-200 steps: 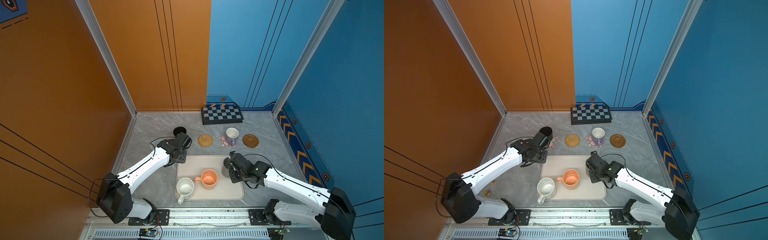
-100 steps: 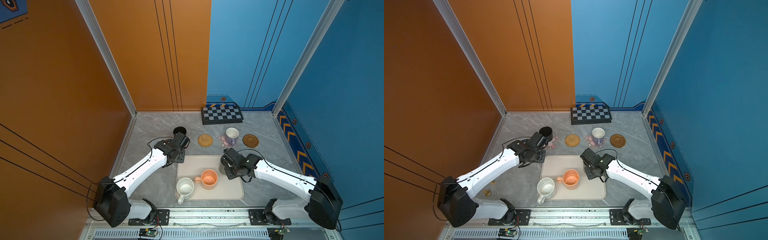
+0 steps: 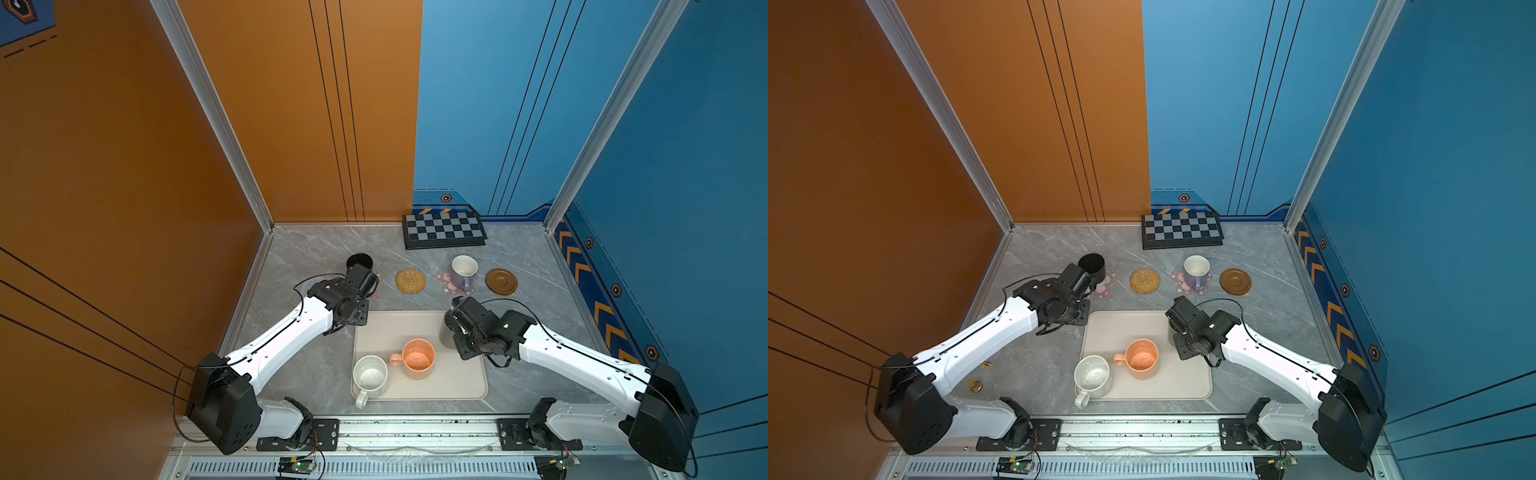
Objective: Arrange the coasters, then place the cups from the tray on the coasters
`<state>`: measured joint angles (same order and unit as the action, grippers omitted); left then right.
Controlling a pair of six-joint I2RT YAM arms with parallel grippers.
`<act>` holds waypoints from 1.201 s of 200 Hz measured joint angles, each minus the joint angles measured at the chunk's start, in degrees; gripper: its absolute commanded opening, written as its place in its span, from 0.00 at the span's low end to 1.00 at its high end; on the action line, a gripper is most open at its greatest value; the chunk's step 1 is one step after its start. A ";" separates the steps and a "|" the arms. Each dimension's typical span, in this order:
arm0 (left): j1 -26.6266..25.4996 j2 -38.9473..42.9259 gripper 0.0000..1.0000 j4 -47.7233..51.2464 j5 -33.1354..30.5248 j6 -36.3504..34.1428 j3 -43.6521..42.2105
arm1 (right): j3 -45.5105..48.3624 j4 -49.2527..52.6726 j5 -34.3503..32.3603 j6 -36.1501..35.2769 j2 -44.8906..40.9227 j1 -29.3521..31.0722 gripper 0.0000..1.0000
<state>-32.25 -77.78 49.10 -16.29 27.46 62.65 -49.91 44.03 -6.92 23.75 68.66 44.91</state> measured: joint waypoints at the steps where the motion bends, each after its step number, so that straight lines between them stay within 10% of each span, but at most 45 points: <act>1: 0.00 0.00 0.47 0.00 0.00 0.00 0.00 | 0.02 0.00 -0.02 0.00 -0.09 -0.04 0.00; 240: 2.03 -4.48 0.47 0.00 0.02 -0.50 3.19 | -8.83 -2.49 1.11 -12.66 6.12 -32.22 0.00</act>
<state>-30.22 -82.26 49.10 -16.27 26.96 65.84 -58.74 41.54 -5.80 11.09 74.78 12.69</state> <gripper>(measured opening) 0.469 0.145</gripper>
